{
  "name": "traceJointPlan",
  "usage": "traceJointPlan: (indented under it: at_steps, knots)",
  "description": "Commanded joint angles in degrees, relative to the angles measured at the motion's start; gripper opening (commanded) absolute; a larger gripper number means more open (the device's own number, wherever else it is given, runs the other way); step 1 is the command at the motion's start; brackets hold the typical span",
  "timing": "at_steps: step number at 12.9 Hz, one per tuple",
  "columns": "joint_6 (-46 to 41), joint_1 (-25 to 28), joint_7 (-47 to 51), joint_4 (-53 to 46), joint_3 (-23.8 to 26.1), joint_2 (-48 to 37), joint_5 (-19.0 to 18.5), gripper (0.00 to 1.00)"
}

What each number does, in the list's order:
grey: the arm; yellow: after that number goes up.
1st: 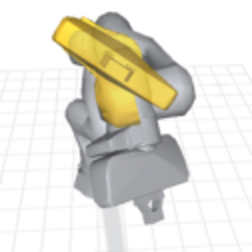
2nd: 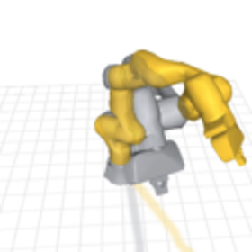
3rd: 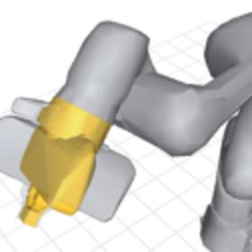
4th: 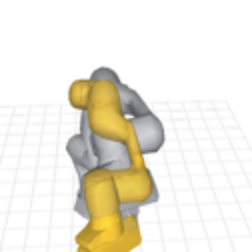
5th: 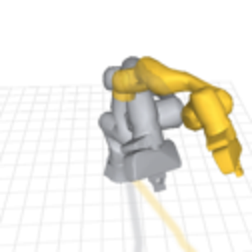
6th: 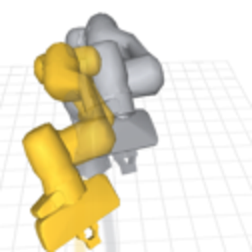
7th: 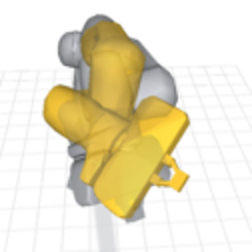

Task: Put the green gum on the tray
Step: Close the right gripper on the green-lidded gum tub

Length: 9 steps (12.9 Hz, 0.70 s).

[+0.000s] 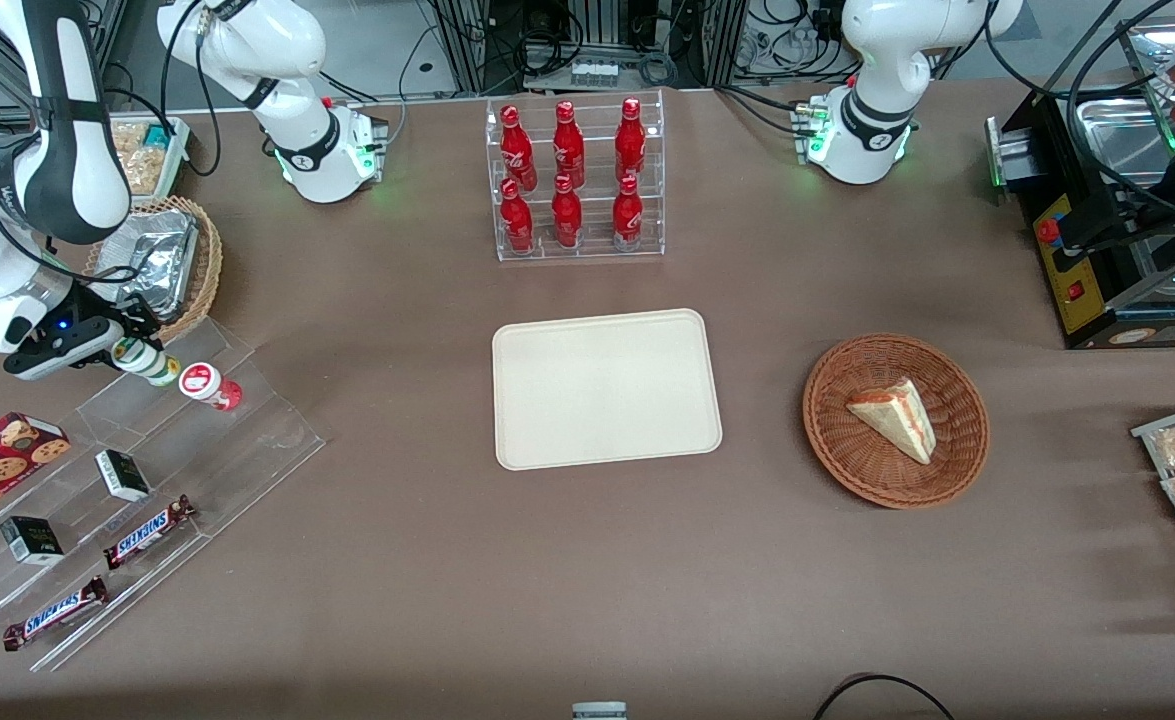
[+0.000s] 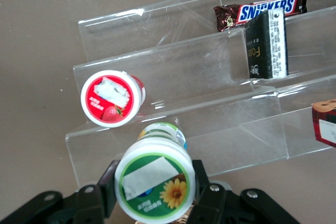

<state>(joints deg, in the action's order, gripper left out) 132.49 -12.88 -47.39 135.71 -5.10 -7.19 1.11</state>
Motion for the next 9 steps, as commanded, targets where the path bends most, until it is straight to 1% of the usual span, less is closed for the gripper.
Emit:
traceJointPlan:
  at_steps: [1, 3, 5, 7, 9]
  knots:
    - [-6.2, 0.1, -0.6, -4.8, 0.2, -0.4, 1.2, 0.00]
    - [-14.9, 0.8, -0.3, -10.9, 0.5, -0.4, 1.2, 0.00]
    - [-21.7, 4.6, 2.9, -16.2, 0.4, -0.4, 1.2, 0.00]
    - [-25.4, 9.5, 9.4, -19.4, 0.4, -0.2, 1.2, 0.00]
    - [-27.1, 15.0, 17.2, -22.1, 0.4, 0.3, 1.2, 0.00]
